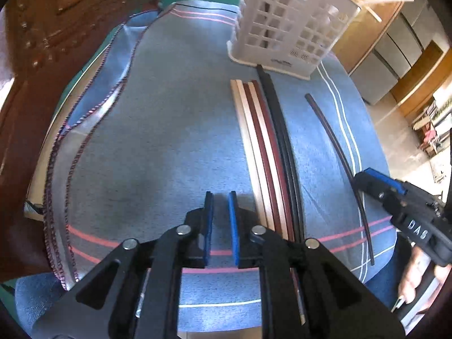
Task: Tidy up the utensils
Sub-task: 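Open both tools and bring them back to the remaining chopsticks, then close left tool on a light wooden chopstick while right tool grasps a dark chopstick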
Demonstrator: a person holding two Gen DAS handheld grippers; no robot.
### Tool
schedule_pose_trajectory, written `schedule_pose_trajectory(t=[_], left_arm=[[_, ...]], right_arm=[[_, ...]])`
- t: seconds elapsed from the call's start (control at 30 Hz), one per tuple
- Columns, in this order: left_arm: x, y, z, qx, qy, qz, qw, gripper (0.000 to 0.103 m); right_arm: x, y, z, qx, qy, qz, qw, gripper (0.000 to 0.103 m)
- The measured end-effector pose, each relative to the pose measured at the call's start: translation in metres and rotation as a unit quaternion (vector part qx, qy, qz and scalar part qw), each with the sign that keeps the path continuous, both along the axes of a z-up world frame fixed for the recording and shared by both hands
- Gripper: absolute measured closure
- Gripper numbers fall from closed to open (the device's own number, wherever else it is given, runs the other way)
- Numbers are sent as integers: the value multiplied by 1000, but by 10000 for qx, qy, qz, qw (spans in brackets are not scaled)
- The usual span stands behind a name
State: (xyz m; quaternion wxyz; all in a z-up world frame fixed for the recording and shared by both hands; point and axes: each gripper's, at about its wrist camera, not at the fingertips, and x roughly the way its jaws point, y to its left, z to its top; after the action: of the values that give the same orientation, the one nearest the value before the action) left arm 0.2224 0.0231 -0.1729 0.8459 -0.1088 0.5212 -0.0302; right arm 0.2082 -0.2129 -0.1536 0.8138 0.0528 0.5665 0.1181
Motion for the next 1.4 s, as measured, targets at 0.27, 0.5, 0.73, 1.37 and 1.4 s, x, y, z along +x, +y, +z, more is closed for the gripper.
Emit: schedule_pose_trajectory(t=[0.27,0.5,0.73,1.37,1.4], left_arm=[[-1,-31,2,-93,-67,-547,9984,84],[2,-20,0,308,-59,-258,9992,72],[-2,-12,3,219,-81,-131,9996,76],[1,-22,4,549,-27,-150,9984,71],[1,-20,5,570,-21,-98,9983,72]], right_arm=[[1,3,-1,43,31,-53,10000,69],[0,0,-7,25,147,-129,9998,68],[0,3,-8,-28,103,-105,9999,64],[0,12,-12,-380,-10,44,9993,60],[-1,12,-12,-399,-28,50,9992,60]])
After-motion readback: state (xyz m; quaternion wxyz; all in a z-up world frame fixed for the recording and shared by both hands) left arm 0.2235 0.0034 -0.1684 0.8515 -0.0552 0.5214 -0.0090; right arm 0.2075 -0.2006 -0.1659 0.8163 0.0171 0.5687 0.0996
